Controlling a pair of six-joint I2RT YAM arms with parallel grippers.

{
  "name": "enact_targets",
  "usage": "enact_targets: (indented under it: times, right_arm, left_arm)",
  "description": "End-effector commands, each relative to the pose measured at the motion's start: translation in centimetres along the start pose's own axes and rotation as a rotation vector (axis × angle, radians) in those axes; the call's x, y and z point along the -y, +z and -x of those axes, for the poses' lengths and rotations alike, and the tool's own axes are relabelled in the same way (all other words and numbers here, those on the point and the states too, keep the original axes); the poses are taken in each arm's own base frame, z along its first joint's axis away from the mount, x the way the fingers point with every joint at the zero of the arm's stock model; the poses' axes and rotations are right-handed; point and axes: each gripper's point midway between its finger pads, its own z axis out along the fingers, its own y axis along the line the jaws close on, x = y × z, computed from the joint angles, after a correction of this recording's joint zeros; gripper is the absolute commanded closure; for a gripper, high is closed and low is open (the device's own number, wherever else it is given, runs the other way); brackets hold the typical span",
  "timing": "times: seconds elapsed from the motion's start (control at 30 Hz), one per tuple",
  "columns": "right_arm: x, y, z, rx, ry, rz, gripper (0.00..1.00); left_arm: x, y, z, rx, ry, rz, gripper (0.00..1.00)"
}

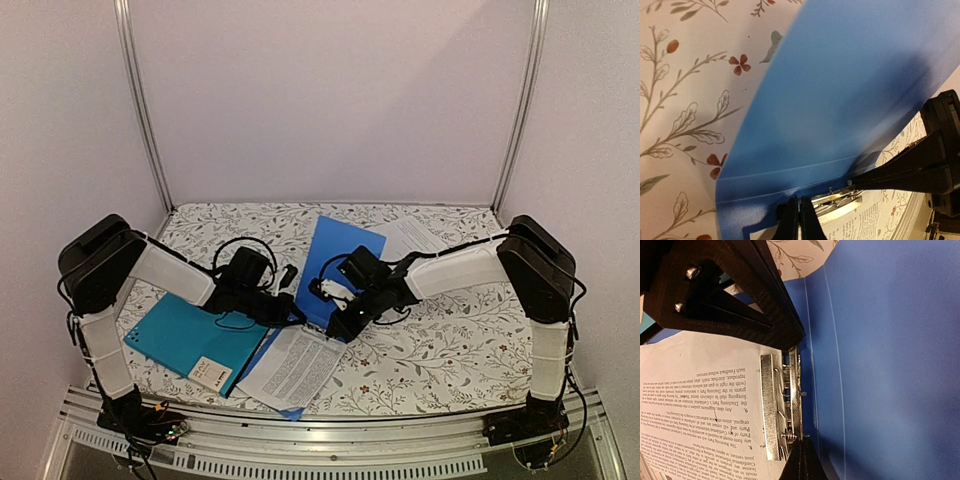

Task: Put the files into the folder
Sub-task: Clamp the file at the center of the board.

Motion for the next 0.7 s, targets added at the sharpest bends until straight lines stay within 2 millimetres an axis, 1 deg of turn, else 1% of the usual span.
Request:
enact_targets:
  times: [0.0, 0.13, 0.33, 0.57, 0.67]
  right_arm:
    - [2.1, 2.4, -13.5, -0.437, 0.038, -0.106, 1.0]
    - [1.9, 2.3, -13.3, -0.434, 0.001, -0.1, 1.0]
    - [1.9, 2.2, -13.2, -0.432, -0.005, -0.1, 1.0]
    - [1.8, 2.4, -13.0, -0.428, -0.009, -0.094, 1.0]
    - [1.7, 2.4, -13.0, -0.428, -0.011, -0.09, 1.0]
  left_arm:
    - [-9.1, -0.2, -8.9, -0.276, -0.065, 0.4, 1.0]
    - [-9.1, 0.2, -8.7, -0.315, 0.006, 0.474, 1.0]
    - [-9.7, 0.6, -9.9, -0.372, 0.049, 0.549, 1.0]
    - [-10.4, 1.1, -11.1, -0.402, 0.062, 0.559, 1.0]
    - [-10.6, 1.5, -11.1, -0.394, 0.064, 0.552, 1.0]
